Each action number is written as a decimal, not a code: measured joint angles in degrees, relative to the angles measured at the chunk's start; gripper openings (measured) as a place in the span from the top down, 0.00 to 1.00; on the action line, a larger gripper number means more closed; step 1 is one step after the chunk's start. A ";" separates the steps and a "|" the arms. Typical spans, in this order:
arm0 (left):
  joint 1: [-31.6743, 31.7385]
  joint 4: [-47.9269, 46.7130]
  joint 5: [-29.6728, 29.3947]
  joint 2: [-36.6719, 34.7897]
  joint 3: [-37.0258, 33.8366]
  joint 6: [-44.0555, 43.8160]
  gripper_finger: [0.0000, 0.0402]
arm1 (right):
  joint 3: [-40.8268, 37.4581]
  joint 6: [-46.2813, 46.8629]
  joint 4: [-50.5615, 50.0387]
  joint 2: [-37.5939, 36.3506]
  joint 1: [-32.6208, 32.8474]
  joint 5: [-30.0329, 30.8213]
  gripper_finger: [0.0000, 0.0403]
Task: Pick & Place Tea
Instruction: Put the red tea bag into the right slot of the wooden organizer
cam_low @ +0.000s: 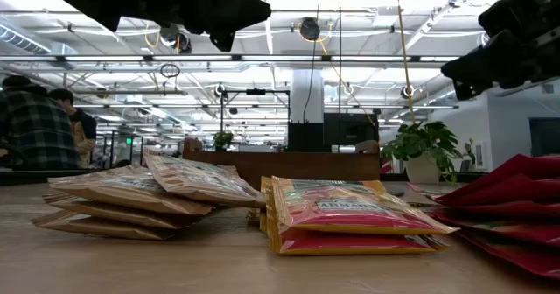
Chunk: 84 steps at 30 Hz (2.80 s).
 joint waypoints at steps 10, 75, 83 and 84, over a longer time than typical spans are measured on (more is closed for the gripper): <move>-4.14 -1.57 -0.46 3.24 3.79 2.96 0.99 | 14.14 9.71 -0.44 32.07 15.78 4.26 1.00; -7.23 -2.90 -0.56 4.64 3.74 7.52 0.94 | 22.56 7.46 34.88 85.71 6.09 -18.85 0.48; -7.23 -2.90 -0.56 4.64 3.74 7.29 0.94 | 22.56 7.46 34.62 85.73 7.43 -19.47 0.56; -7.23 -2.91 -0.56 4.64 3.74 7.29 0.94 | 22.56 7.46 34.59 85.73 7.43 -19.49 0.58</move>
